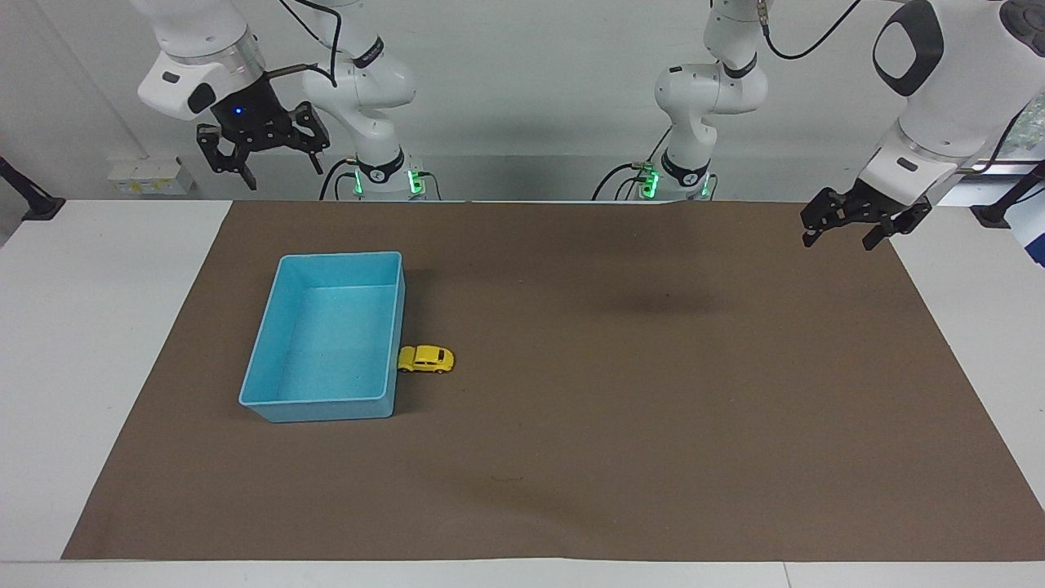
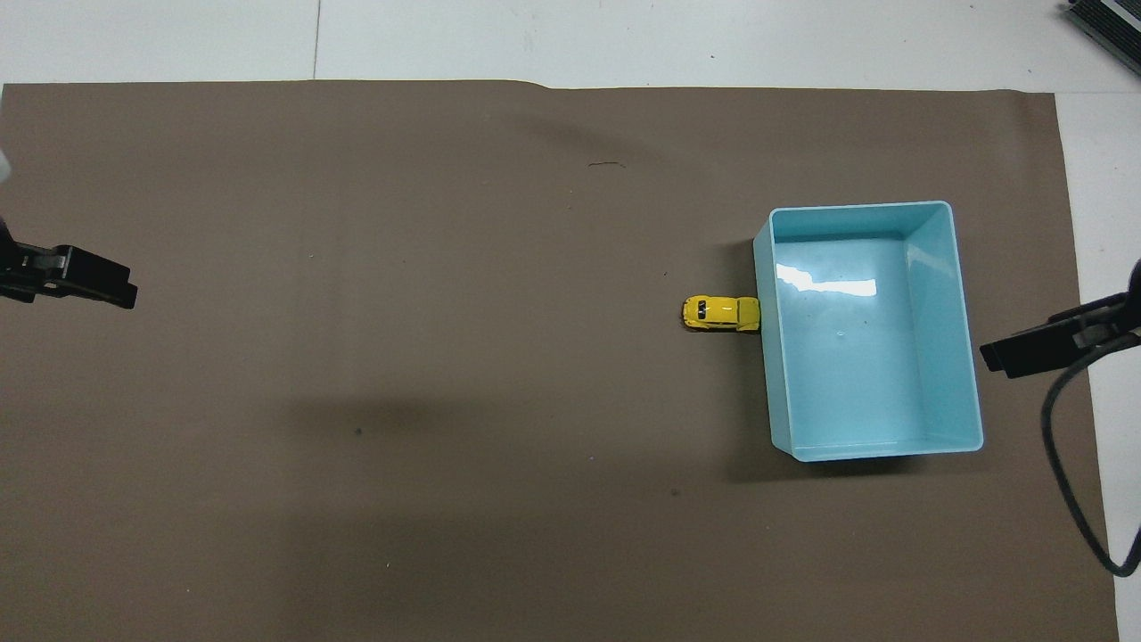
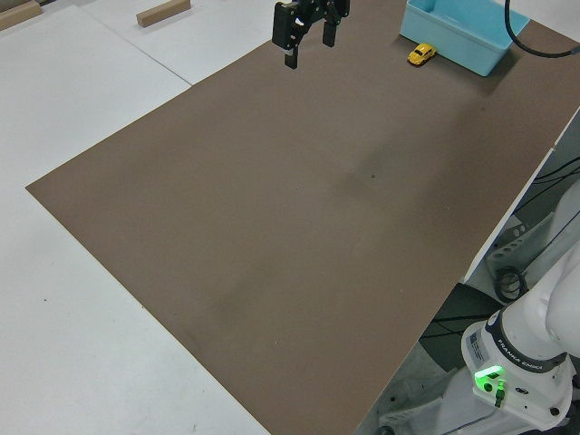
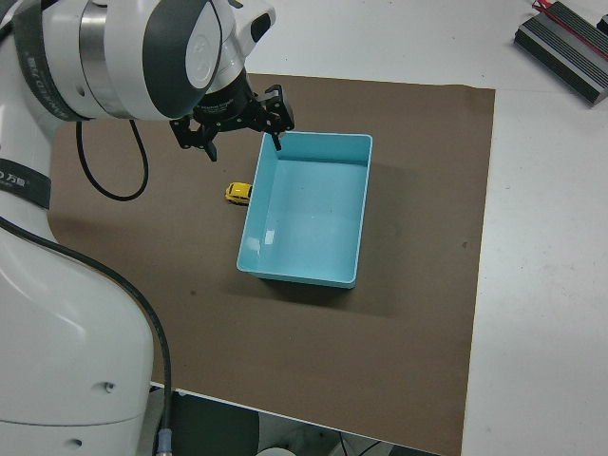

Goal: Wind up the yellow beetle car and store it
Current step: 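Move the right gripper over the blue box toward the car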

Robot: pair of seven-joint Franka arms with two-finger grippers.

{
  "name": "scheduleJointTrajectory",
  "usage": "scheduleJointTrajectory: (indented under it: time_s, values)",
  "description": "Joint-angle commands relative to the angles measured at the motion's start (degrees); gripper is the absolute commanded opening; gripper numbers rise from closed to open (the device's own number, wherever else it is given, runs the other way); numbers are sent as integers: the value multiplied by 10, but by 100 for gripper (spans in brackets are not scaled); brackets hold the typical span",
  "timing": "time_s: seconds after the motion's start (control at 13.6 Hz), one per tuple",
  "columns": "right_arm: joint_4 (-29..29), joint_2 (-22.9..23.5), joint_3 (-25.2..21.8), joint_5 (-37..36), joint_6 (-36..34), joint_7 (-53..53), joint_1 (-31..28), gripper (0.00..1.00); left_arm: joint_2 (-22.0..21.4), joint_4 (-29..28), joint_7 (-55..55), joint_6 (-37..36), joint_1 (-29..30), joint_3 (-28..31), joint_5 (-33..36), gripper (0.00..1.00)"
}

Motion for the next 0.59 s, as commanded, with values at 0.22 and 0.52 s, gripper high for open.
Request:
scheduleJointTrajectory:
  time_s: [0.22, 0.52]
  values:
    - [-38, -29, 1, 2, 8, -171, 13, 100, -38, 1, -7, -28, 3, 0, 13, 100]
    - [-46, -34, 5, 0, 25, -264, 20, 100, -38, 1, -7, -28, 4, 2, 13, 100]
